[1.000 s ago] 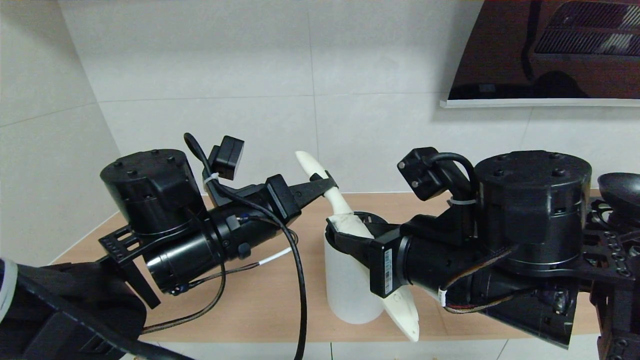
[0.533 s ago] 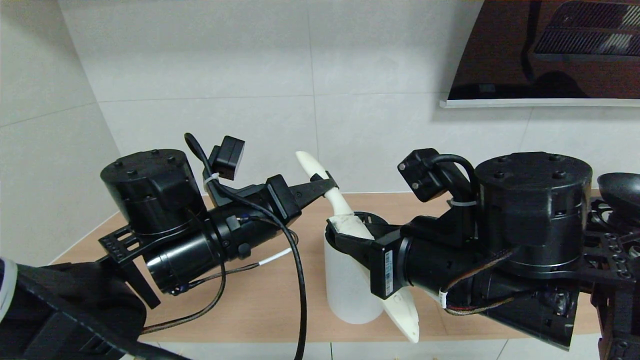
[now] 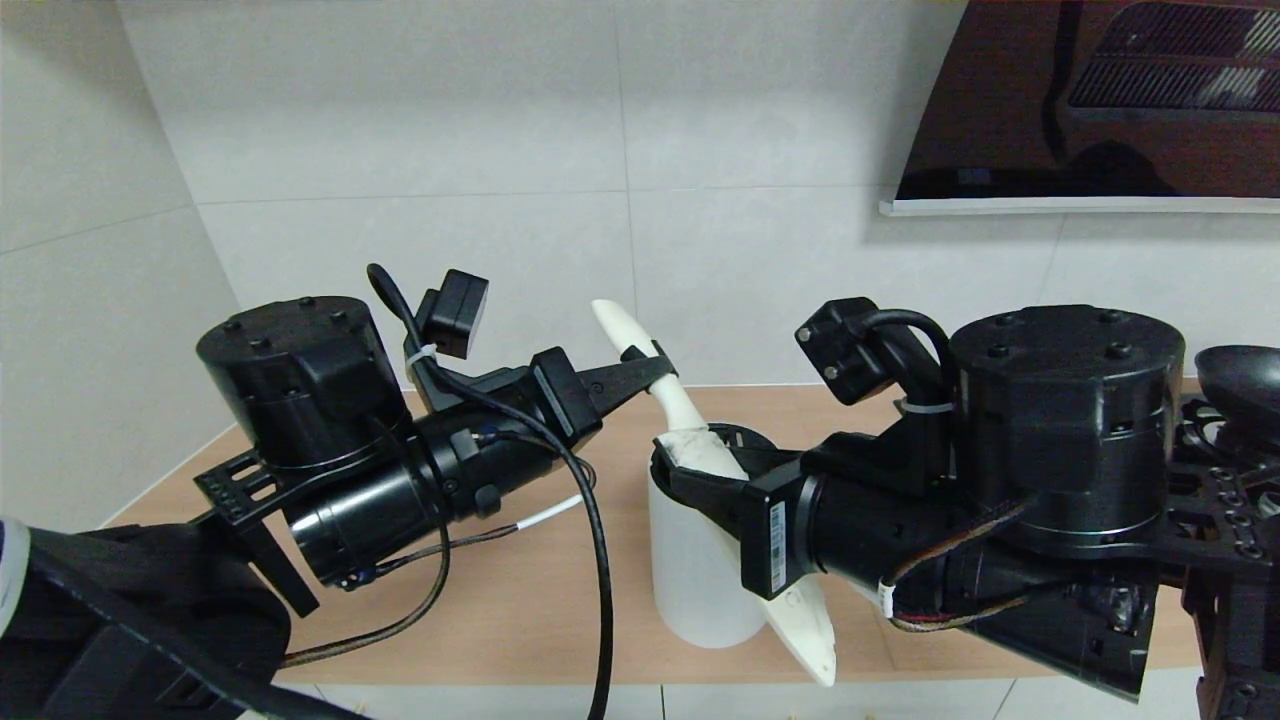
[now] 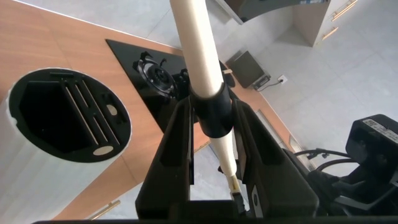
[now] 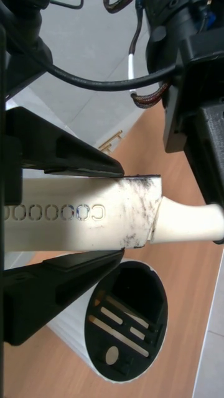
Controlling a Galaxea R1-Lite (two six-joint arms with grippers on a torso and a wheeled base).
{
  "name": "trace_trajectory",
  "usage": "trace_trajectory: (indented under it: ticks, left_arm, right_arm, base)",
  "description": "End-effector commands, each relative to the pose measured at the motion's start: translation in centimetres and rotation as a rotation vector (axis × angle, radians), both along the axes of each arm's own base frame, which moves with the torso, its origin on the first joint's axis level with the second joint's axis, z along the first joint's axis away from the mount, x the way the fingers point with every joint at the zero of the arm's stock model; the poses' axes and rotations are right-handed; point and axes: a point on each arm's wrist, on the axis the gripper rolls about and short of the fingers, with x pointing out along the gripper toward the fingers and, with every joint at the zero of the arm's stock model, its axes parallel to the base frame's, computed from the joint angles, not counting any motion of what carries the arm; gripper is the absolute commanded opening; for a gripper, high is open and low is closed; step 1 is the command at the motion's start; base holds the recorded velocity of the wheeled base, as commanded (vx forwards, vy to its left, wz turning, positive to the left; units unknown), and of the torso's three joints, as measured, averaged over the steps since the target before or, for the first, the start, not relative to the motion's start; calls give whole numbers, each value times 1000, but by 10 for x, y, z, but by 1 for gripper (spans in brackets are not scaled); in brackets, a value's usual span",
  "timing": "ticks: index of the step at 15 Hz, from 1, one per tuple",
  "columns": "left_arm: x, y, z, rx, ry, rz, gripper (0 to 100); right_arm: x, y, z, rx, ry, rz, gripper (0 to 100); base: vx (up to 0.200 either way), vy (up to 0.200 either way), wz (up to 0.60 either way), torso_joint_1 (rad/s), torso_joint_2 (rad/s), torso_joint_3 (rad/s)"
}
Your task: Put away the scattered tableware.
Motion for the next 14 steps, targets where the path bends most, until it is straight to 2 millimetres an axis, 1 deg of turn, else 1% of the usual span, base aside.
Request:
trace_trajectory:
  ticks: [1,4,5,11,12,14]
  left_arm:
    - [-1,0,1,-3,-3,1,0]
    - [0,0,1,-2,-2,1,0]
    - [0,0,1,-3,-3,1,0]
    - [0,0,3,-7,-8,4,0]
    - [0,0,4,-9,-12,10,0]
    - [1,1,12,-26,-37,45,0]
  right_arm:
    - [0,0,0,-1,0,1,0]
    - [0,1,0,-2,1,-1,0]
    - [0,1,0,-1,0,-1,100]
    - [0,0,0,-1,0,1,100]
    - [0,-1,0,0,-1,-2,100]
    - [-2,-6,8,20,-14,-5,100]
  base:
    - [0,0,0,0,0,0]
    - [0,0,0,0,0,0]
    - [0,0,0,0,0,0]
    - [0,0,0,0,0,0]
    - [0,0,0,0,0,0]
    - [0,0,0,0,0,0]
